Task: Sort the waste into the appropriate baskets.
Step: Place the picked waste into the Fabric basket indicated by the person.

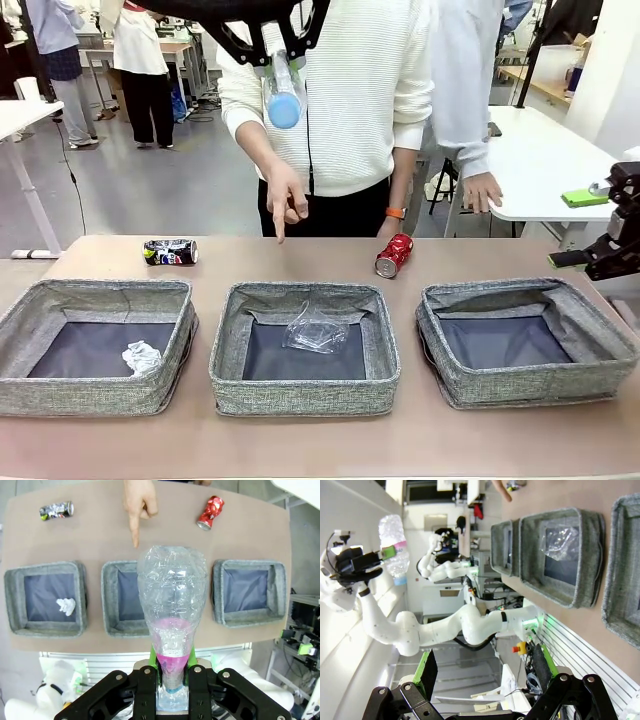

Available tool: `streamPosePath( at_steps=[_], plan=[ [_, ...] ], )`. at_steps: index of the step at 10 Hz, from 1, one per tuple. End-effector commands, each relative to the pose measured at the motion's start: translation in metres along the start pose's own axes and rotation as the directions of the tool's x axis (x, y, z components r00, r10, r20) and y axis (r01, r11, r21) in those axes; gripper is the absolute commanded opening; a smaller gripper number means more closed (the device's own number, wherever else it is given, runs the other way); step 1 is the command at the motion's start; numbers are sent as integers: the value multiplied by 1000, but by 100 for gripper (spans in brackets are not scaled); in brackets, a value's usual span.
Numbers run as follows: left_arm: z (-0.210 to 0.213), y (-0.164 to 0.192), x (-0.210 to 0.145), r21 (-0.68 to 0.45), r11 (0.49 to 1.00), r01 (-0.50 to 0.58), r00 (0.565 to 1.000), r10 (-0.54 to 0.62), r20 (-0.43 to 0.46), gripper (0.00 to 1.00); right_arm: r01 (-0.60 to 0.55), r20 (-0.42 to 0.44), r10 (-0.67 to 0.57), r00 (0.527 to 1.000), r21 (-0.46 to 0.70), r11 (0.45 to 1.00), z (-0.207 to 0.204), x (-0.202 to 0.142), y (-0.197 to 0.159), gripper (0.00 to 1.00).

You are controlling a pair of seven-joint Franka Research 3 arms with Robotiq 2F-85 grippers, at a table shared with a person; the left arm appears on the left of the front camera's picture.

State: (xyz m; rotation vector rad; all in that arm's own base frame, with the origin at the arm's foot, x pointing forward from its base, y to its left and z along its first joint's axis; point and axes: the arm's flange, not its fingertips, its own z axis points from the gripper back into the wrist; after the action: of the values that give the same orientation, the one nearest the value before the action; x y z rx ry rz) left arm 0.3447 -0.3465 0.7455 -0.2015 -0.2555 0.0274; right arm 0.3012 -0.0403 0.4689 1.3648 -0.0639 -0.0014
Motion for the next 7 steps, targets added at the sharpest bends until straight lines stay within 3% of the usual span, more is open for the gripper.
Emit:
streamPosePath(
  at_steps=[1,4,5,7],
  plan=[
    [3,-2,-4,37,998,41,998,-42,41,22,17,8,-17,1000,16,1000,-1,0,5,100],
    [-4,43,-22,2,996,92,990,-91,103,22,17,8,-17,1000,16,1000,-1,0,5,100],
    [-27,71,-32,-12,990,140,988,-139,71,22,17,8,-17,1000,16,1000,-1,0,5,100],
    [-80,95,-52,-44,996,71,997,-69,36,22,17,8,-17,1000,16,1000,-1,0,5,100]
  ],
)
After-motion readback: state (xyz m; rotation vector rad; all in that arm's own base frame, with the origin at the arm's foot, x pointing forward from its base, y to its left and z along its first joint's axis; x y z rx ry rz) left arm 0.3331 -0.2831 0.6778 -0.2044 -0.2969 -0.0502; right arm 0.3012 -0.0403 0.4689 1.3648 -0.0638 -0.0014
